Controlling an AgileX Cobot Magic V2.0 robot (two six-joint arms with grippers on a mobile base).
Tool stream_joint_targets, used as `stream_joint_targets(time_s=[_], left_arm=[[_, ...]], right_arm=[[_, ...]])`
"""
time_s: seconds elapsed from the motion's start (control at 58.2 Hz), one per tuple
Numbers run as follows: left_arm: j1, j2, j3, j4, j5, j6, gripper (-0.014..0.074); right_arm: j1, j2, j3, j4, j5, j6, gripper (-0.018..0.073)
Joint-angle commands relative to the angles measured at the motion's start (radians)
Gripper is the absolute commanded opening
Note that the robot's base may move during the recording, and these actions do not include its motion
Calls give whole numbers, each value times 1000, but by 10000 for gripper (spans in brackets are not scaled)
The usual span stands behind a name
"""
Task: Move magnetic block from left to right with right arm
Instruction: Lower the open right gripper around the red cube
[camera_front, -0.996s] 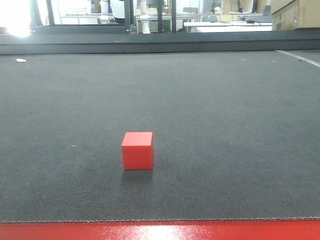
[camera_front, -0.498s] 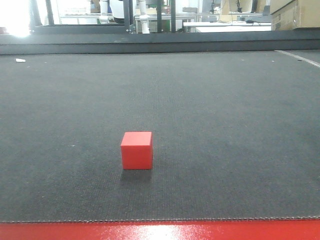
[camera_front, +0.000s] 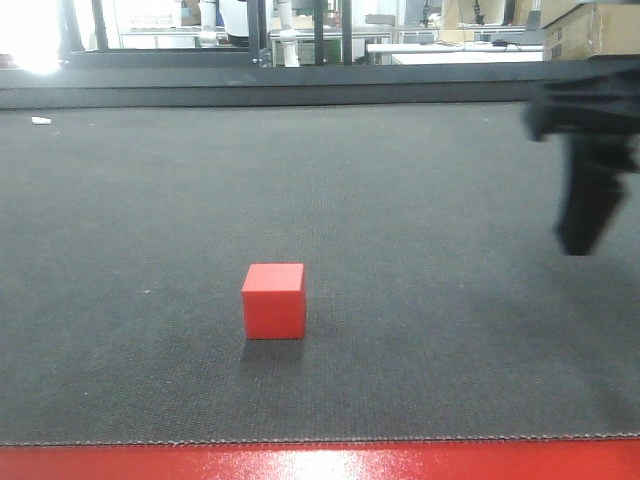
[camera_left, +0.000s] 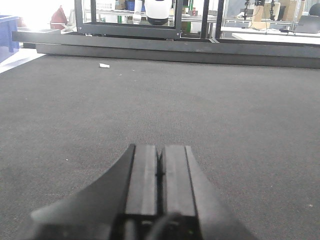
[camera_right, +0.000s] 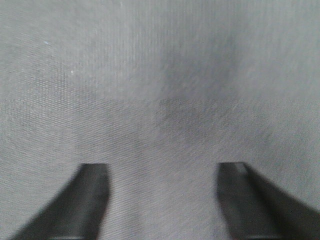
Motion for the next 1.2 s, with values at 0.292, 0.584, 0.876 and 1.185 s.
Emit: stream_joint_targets(time_s=[0.292, 0.584, 0.876, 1.185], left_arm=[[-6, -7, 10, -6, -83, -1, -117], [-6, -7, 10, -6, -83, -1, -117], [-6, -7, 10, -6, -83, -1, -117], [-6, -7, 10, -6, -83, -1, -117]], right_arm=[[156, 298, -479, 113, 212, 50, 622], [248, 490, -717, 144, 325, 82, 622], [288, 587, -813, 159, 355, 100, 622], [284, 616, -813, 163, 312, 146, 622]])
